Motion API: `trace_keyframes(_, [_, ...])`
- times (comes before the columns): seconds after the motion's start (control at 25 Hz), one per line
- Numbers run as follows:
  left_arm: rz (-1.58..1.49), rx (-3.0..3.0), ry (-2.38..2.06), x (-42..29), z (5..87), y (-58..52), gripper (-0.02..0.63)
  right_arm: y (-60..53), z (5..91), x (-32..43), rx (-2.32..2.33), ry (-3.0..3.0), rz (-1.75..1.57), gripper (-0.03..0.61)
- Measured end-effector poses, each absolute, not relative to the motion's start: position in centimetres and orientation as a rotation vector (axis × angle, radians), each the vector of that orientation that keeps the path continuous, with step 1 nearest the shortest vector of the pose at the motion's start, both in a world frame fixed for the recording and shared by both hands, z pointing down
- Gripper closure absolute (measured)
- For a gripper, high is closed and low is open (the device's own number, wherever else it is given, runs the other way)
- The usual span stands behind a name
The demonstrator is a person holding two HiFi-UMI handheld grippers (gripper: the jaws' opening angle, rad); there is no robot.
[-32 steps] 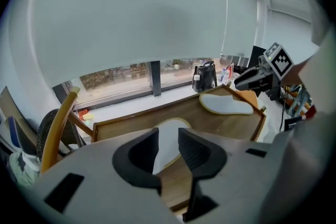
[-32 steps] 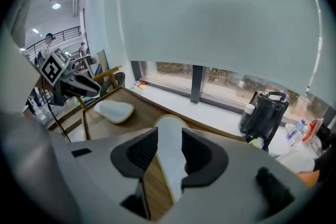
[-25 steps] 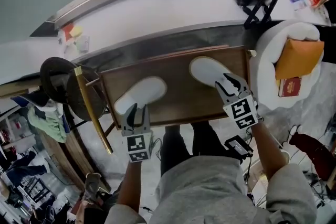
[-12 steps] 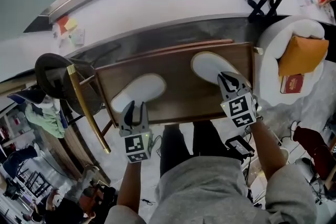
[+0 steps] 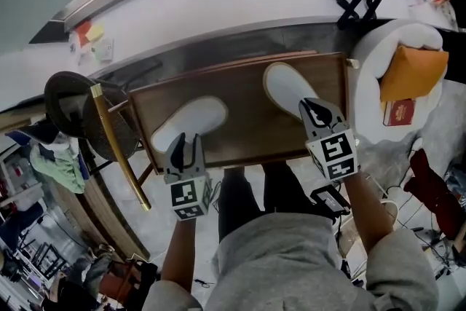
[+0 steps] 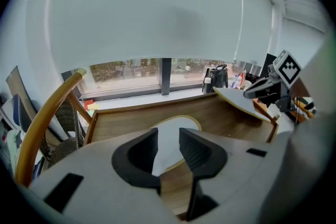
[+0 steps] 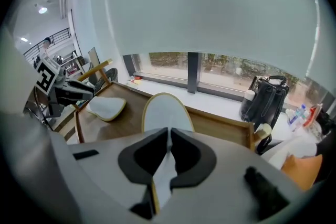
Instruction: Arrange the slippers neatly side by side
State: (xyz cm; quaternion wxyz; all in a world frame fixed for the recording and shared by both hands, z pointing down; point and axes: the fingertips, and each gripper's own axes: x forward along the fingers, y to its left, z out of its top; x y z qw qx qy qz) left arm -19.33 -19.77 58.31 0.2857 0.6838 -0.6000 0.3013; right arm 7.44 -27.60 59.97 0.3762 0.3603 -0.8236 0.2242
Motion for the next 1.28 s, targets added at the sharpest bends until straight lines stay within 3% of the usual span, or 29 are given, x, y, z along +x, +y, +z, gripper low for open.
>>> trace_keyframes(0.48, [0.771,1.89,-1.584,-18.4,56.6,-19.1,0.479,-24.4,57.7,7.7,1.16,-2.009,0.874,0.543])
trace_keyframes(1.28, [0.789,1.867,-1.601,-18.5,56.6,-17.6,0.479,-24.6,63.3,1.6,1.25,-1.899,1.334,0.543])
